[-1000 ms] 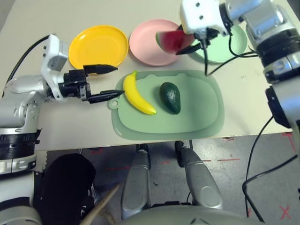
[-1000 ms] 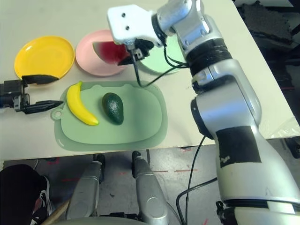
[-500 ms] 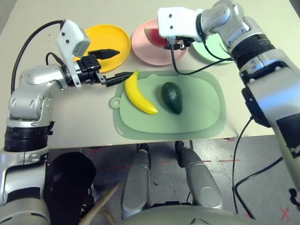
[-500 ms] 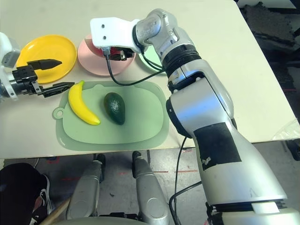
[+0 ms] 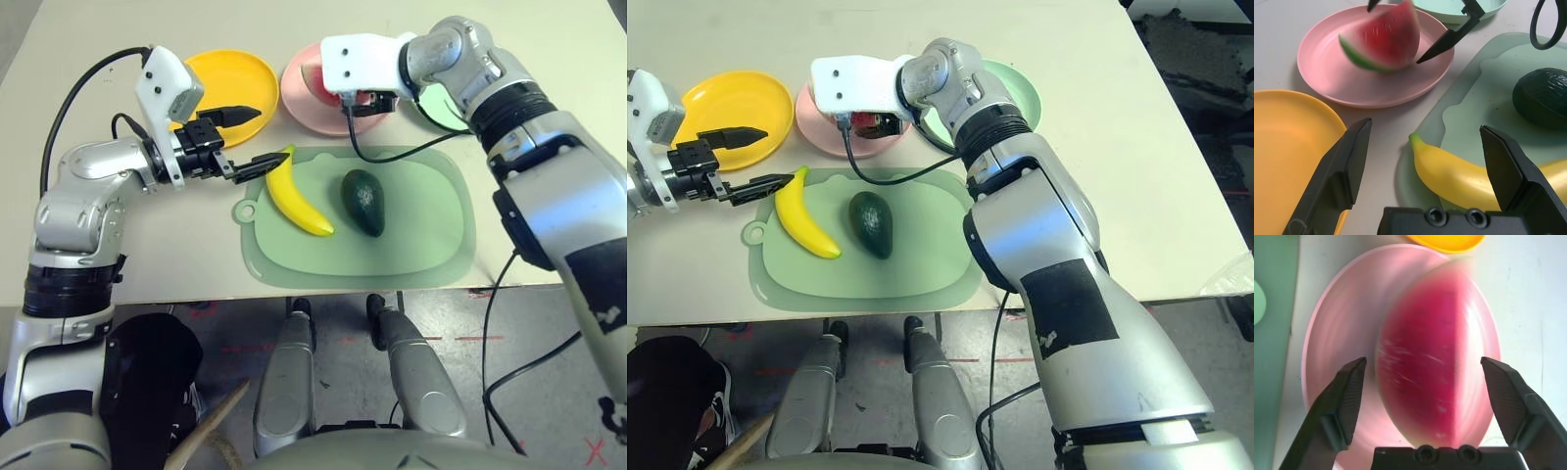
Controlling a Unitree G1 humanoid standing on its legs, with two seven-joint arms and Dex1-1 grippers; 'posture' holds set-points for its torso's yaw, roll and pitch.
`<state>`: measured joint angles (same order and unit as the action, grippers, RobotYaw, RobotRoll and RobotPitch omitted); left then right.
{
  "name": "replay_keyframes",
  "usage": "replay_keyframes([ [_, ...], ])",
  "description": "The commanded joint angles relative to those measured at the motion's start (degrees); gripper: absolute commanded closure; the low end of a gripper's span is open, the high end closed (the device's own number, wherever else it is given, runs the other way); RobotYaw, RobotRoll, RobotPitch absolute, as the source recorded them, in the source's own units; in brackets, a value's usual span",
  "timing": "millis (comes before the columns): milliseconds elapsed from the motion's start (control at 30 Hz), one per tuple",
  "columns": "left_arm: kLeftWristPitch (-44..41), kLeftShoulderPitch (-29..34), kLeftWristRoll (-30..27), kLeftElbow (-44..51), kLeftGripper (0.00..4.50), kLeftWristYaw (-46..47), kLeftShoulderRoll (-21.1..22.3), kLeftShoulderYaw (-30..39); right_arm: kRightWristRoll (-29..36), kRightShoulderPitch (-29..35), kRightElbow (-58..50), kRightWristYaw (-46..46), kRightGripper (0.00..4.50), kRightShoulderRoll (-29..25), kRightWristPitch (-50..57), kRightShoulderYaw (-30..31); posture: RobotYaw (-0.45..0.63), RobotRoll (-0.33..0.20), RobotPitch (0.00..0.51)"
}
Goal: Place the fruits into color-matched plates.
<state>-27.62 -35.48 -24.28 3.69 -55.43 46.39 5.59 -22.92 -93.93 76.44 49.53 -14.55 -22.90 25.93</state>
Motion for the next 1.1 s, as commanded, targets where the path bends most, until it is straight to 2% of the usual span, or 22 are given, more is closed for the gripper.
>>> replay_keyframes([
  [33,-0.4,0.3,-0.2,0.7,0.00,-1.4,0.8,-0.3,-1.0,-1.3,-0.2,1.2,0.02,-0.8,-1.5,-0.8,0.03,0.000,0.376],
  [100,0.2,0.2,-0.1,0.1,0.00,-2.8,1.5,-0.5,-1.4,-2.2,-0.6,2.6,0.02,-1.7,-3.5,-0.5,0.03,0.000,0.379],
  [267,2.7,2.9,-7.2,0.1,0.00,-18.1,4.7,1.4,-0.7,-4.7,-3.6,14.4,0.02,-6.4,-15.7,0.1,0.01,0.000,0.386],
  [333,5.1,3.2,-7.6,-0.6,0.00,-23.1,6.2,1.1,0.8,-4.8,-5.4,20.6,0.02,-8.4,-21.2,-0.1,-0.01,0.000,0.391],
  [467,6.0,1.7,-10.4,0.1,0.00,-29.4,6.3,0.3,8.4,-2.3,-11.0,35.6,0.02,-10.9,-28.3,-1.5,-0.03,0.000,0.396],
  [533,7.8,1.0,-10.2,-0.3,0.00,-32.7,6.5,-0.7,13.5,0.4,-16.9,41.5,0.02,-12.8,-30.6,0.1,-0.05,0.000,0.399],
  [633,10.7,0.7,-8.5,-1.6,0.00,-36.4,7.3,-2.7,21.4,4.6,-28.9,43.0,0.02,-17.6,-29.7,6.7,-0.06,0.000,0.403],
  [733,12.0,0.2,-8.3,-2.7,0.00,-37.1,7.7,-4.1,25.9,6.5,-36.6,43.0,0.02,-20.8,-28.8,10.7,-0.07,0.000,0.403],
  [867,12.7,-0.9,-8.6,-4.0,0.00,-37.1,8.0,-5.0,27.0,6.6,-39.8,43.0,0.02,-21.7,-30.8,12.1,-0.07,0.000,0.403],
  [1100,12.4,-1.3,-9.0,-5.3,0.00,-37.1,9.4,-5.3,25.3,6.0,-38.1,43.0,0.02,-19.0,-41.4,11.4,-0.07,0.000,0.404],
])
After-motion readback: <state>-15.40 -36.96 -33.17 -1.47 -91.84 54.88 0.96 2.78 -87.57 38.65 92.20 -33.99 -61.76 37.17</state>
